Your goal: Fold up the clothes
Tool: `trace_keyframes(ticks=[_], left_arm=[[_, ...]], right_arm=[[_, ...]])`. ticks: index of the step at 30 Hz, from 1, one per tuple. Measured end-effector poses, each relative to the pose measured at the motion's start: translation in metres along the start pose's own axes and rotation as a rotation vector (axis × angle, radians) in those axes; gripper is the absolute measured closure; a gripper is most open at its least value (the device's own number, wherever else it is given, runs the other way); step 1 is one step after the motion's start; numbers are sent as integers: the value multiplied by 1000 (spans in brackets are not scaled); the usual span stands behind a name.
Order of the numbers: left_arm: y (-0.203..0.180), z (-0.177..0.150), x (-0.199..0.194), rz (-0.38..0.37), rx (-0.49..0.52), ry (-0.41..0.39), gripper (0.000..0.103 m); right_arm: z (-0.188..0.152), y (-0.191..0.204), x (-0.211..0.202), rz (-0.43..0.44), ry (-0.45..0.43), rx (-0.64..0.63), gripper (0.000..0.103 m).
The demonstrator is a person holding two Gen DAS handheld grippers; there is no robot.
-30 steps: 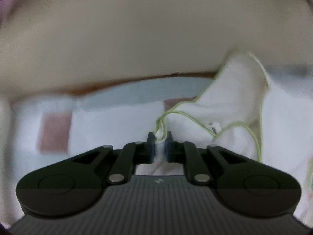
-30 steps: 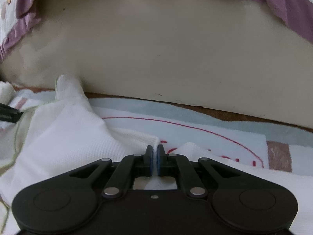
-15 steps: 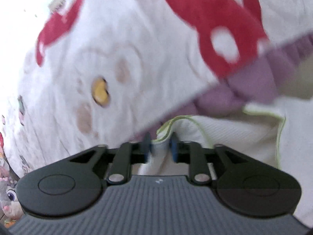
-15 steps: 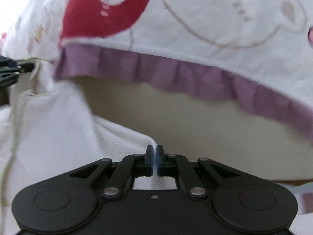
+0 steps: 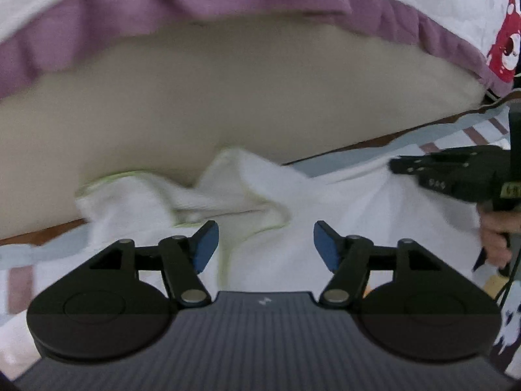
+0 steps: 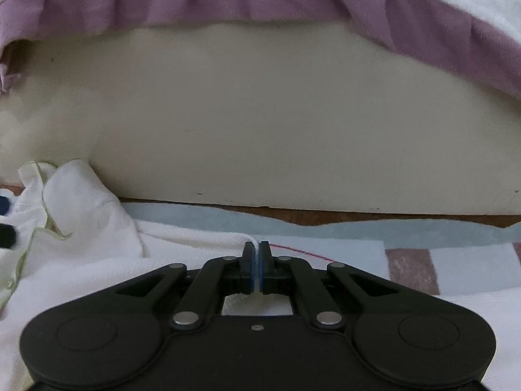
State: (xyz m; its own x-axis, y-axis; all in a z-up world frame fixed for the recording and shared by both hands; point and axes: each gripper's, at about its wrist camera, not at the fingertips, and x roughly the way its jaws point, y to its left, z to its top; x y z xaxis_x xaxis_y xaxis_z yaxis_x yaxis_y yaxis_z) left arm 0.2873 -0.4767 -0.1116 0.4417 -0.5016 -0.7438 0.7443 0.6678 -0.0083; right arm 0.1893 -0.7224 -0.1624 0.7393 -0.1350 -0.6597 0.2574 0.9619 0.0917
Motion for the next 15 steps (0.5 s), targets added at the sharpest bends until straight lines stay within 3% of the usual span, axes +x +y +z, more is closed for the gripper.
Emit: trace_keyframes(ticks=[3,5,7,10,13,15], left_arm=[[-37,7,18,31,111,-16,36],[-49,12,39,91,136,42,38],[-52,13,55,120,121,90,102],[-61,12,46,250,215,-27,99],[-51,20,33,360,192,-76,99],[-37,27,35,426,124,-48,98]], right_arm=[[-1,-6,-1,69,12,11,100],[-1,-10,-2,116,20,18,100],[-1,-13,-6,153,14,27,101],[2,-14,-29,129,-55,4,101],[5,-9,-48,73,-143,-58,101],[6,-4,-55,30,-167,-99,101]])
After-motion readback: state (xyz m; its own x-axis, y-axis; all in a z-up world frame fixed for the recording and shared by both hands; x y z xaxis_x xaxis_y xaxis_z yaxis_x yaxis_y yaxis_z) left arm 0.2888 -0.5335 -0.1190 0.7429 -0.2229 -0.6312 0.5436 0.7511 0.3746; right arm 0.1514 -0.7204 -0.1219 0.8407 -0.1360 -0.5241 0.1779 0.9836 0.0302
